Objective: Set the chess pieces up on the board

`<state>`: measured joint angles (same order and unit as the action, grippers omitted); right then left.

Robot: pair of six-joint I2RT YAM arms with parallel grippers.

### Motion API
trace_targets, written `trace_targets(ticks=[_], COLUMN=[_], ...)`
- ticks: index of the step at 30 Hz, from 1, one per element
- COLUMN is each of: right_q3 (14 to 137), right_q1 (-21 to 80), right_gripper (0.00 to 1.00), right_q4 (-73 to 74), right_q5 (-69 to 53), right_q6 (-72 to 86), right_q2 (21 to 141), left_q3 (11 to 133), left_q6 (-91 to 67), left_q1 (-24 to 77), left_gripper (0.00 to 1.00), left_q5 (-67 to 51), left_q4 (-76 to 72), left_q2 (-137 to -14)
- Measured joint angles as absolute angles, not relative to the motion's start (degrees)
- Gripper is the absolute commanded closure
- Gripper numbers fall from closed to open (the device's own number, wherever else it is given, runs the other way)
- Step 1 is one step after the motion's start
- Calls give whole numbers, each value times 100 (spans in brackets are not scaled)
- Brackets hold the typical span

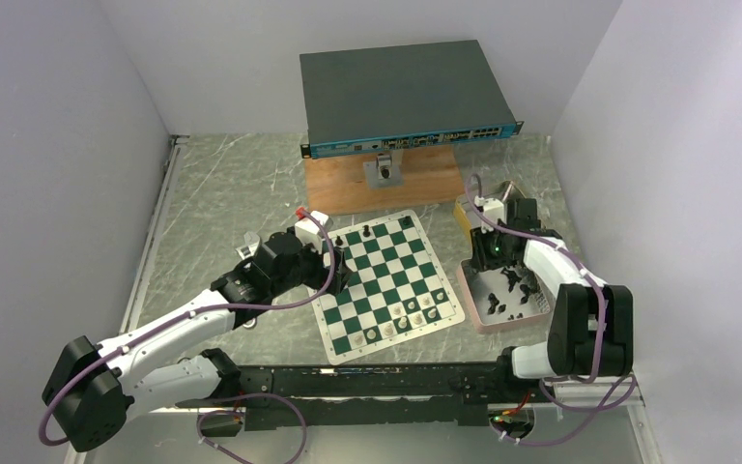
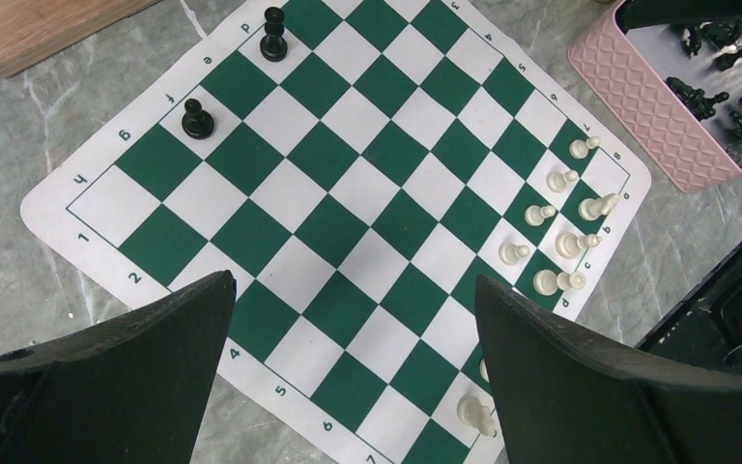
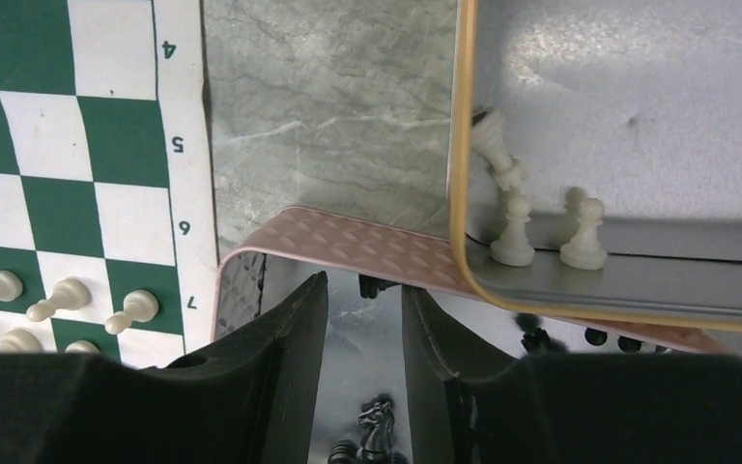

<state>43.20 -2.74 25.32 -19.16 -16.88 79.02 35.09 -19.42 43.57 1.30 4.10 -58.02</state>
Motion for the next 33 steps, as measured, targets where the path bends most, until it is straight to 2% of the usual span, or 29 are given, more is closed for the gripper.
trace_targets(ticks=[11,17,23,33], right_q3=[4320,4322,4322,4322], right_q1=[183,294,305,311], right_gripper=[73,86,94,99], right_q4=[2458,2364,2349,2744], right_q5=[-1297,-1044,-939,-1063], right_q6=[-1667,-1669,-1702,-2303], right_q2=[8101,8141,8141,7824], left_q3=[3509,3509,3509,3509], left_q6=[-2088,-2097,-2158,-2167], left_q1=[4357,4357,4357,4357], left_gripper=[1,1,1,1], left_q5=[75,47,-16,-263], left_q4=[390,388,388,364], left_q2=[-5802,-5802,-5802,-5800])
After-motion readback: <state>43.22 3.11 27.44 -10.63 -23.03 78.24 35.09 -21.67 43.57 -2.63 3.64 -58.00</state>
